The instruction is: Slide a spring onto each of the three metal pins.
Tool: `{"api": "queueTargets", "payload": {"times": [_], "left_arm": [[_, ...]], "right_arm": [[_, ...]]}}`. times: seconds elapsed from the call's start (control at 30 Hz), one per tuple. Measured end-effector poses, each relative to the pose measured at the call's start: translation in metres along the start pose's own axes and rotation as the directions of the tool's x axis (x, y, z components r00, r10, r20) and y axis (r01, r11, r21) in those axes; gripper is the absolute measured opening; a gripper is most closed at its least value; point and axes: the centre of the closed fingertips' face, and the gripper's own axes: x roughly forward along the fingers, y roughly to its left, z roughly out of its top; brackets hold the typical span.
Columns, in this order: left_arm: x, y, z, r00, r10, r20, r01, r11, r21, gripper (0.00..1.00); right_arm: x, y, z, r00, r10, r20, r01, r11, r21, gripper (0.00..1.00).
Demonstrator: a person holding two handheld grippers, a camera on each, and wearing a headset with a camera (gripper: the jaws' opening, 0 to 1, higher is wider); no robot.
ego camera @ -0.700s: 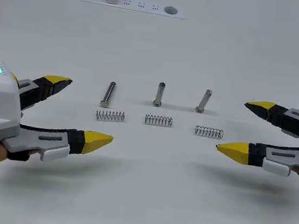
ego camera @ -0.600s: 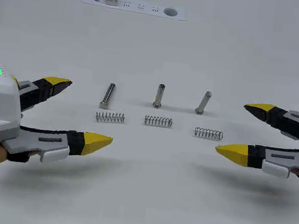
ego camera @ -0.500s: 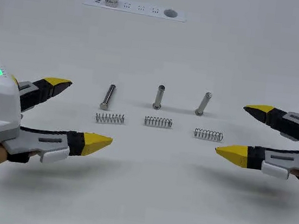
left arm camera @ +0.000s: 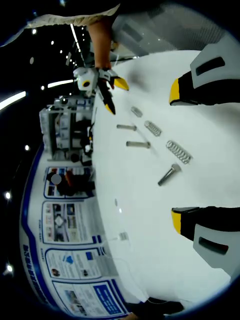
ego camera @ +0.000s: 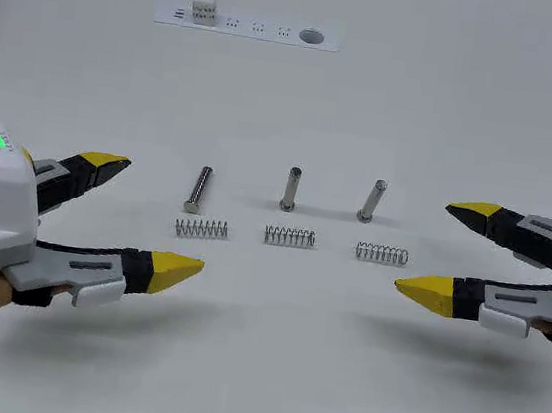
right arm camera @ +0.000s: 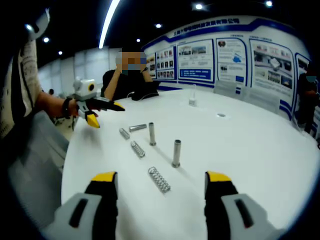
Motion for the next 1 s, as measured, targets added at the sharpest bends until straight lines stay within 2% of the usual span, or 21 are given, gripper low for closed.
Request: {"api": "queueTargets", "payload": {"times": [0.43, 0.8, 1.0], "left_arm": [[-0.002, 0.005, 0.002, 0.9998, 0.020, -0.006, -0.020, 1.000, -0.013, 0.81], [-0.003, 0.013, 0.004, 0.9994, 0.034, -0.007, -0.034, 0.999, -0.033, 0.78], [0.000, 0.019, 0.012, 0.9991, 0.041, -0.009, -0.041, 0.999, -0.036, 0.76]], "right_arm": [[-0.003, -0.003, 0.002, 0.9999, -0.012, 0.005, 0.012, 1.000, 0.001, 0.71], [-0.003, -0.004, 0.001, 0.9999, -0.016, 0.002, 0.016, 1.000, -0.002, 0.70], [-0.004, -0.004, 0.002, 0.9998, -0.020, 0.003, 0.020, 1.000, -0.002, 0.70]]}}
